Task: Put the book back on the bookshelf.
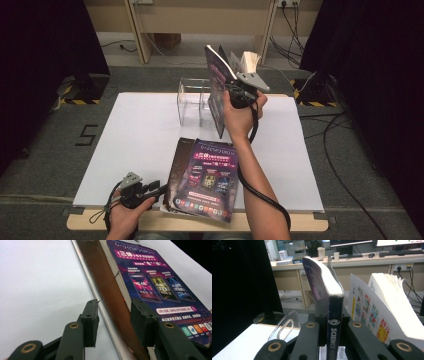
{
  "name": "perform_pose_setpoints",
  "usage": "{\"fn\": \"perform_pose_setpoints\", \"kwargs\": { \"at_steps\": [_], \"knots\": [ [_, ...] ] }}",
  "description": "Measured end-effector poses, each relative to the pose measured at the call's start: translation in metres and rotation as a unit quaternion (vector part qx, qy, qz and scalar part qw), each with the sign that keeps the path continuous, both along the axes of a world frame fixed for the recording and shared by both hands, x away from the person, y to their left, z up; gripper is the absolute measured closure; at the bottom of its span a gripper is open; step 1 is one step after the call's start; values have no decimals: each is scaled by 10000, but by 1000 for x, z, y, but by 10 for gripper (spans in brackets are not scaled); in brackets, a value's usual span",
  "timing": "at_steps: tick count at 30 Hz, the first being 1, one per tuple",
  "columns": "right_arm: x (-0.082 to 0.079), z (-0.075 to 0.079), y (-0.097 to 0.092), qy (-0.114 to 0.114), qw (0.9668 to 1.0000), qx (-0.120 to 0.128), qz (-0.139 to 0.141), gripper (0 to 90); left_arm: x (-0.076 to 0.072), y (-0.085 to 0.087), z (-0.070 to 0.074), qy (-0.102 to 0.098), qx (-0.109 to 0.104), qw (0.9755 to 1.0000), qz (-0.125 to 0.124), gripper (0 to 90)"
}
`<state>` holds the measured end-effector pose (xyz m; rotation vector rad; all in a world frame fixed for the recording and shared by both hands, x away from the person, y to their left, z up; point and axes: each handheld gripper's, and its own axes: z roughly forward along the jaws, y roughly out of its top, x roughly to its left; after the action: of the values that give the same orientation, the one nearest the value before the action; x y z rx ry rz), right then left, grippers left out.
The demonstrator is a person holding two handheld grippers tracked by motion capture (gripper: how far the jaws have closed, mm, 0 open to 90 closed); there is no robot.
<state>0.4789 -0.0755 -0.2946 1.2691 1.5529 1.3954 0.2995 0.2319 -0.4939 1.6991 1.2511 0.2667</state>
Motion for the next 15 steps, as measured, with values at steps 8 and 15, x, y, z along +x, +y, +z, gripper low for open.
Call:
{"fn": "perform_pose_setpoints", "kwargs": {
  "at_steps": [8,15],
  "knots": [
    [3,1,2,-23,10000,-21,-30,845,0,1,0,1,5,10000,13,575],
    [6,3,2,-30,10000,0,-55,845,0,1,0,1,5,10000,12,575]
  ]
}}
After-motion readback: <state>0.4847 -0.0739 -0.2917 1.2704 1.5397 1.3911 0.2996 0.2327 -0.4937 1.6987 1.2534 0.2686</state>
